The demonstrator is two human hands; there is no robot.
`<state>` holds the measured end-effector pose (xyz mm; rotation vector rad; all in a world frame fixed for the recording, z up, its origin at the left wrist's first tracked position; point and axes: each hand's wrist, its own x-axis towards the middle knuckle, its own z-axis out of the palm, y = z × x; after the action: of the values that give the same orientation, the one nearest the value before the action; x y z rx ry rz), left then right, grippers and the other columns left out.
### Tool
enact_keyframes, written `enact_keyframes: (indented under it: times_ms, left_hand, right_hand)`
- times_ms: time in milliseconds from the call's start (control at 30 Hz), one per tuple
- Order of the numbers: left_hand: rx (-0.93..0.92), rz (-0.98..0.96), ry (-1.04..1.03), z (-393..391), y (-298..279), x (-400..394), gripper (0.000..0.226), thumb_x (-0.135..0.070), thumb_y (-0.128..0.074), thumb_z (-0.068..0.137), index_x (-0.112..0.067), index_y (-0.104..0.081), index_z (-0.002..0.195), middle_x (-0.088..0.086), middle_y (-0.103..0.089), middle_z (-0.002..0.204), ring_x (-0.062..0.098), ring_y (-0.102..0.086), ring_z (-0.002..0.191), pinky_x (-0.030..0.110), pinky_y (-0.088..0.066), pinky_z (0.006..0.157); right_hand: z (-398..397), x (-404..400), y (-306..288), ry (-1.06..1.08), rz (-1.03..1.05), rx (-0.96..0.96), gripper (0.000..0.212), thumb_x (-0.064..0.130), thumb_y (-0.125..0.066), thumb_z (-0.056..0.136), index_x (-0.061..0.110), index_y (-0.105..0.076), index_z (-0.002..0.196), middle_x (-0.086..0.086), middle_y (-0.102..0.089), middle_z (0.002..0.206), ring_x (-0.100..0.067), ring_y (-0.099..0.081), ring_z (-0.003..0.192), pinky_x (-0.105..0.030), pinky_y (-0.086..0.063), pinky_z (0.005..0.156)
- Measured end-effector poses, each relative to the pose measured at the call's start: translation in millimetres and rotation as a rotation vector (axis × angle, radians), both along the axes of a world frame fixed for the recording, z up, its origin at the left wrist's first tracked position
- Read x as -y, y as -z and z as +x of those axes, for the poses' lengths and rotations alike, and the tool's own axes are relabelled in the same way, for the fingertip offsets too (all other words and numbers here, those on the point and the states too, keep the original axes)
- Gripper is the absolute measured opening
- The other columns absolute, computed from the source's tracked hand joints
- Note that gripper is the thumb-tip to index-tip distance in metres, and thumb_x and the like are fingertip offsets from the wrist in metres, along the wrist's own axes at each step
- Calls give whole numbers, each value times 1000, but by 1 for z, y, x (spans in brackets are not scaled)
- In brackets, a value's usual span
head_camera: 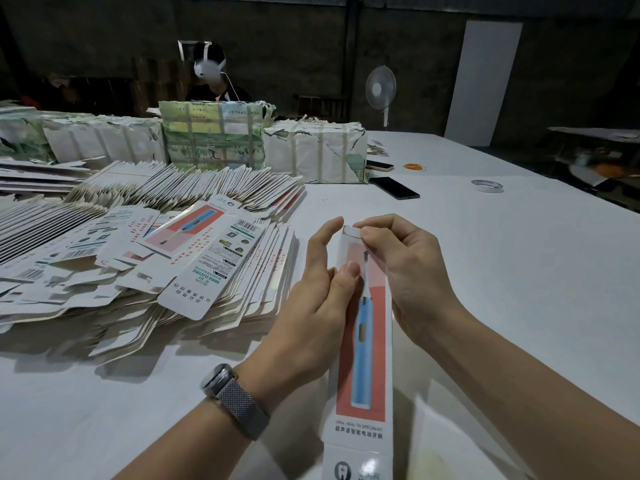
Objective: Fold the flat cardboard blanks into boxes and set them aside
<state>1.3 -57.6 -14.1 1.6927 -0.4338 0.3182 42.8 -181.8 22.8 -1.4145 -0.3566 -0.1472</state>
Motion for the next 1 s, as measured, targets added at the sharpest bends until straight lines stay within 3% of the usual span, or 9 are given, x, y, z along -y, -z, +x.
enact_keyframes:
  times_ms: [167, 300, 433, 600, 800, 1000]
  left_hand:
    - [-14, 2, 21, 0, 0, 0, 45, -49, -41, 95, -66, -24, 134, -8, -70, 82, 16, -71, 72, 37, -61, 71]
    - [6, 3, 15, 2, 3, 0, 46, -48, -41, 96, -66, -25, 135, -2, -71, 82, 14, -71, 71, 32, -59, 70]
    - [27, 19, 9, 4, 6, 0, 47, -48, -41, 97, -66, -25, 138, -7, -72, 83, 11, -71, 72, 29, -58, 71]
    - [56, -14, -48, 8, 6, -4, 45, -45, -41, 98, -55, -30, 140, -9, -70, 90, 9, -70, 71, 25, -57, 68]
    - [12, -128, 16, 8, 6, -6, 36, -39, -44, 98, -52, -38, 130, -5, -69, 77, 10, -67, 64, 21, -54, 61]
    - [-15, -131, 40, 8, 7, -8, 22, -43, -44, 98, -49, -39, 119, 3, -70, 75, 14, -69, 63, 21, -54, 60]
  right_hand:
    - [2, 2, -2, 7, 0, -3, 31, 6, -59, 95, 20, -69, 69, 0, -64, 70, -14, -58, 67, -30, -52, 67]
    - [1, 3, -5, -10, 3, -36, 29, 5, -59, 94, 16, -69, 69, 0, -63, 68, -14, -58, 66, -28, -53, 66]
    - [2, 6, -7, -16, -22, -44, 25, 6, -57, 95, 10, -68, 73, 2, -64, 65, -10, -61, 62, -22, -54, 61]
    - [0, 3, -1, -47, -25, -38, 21, 19, -60, 97, 11, -77, 89, 0, -71, 76, -12, -65, 68, -21, -56, 64]
    - [0, 0, 3, -51, -12, -19, 18, 22, -61, 97, 18, -78, 93, -3, -75, 86, -18, -71, 76, -26, -58, 70]
    - [1, 1, 6, -42, -44, 27, 19, 21, -60, 97, 13, -75, 90, -4, -71, 82, -18, -67, 73, -30, -58, 72]
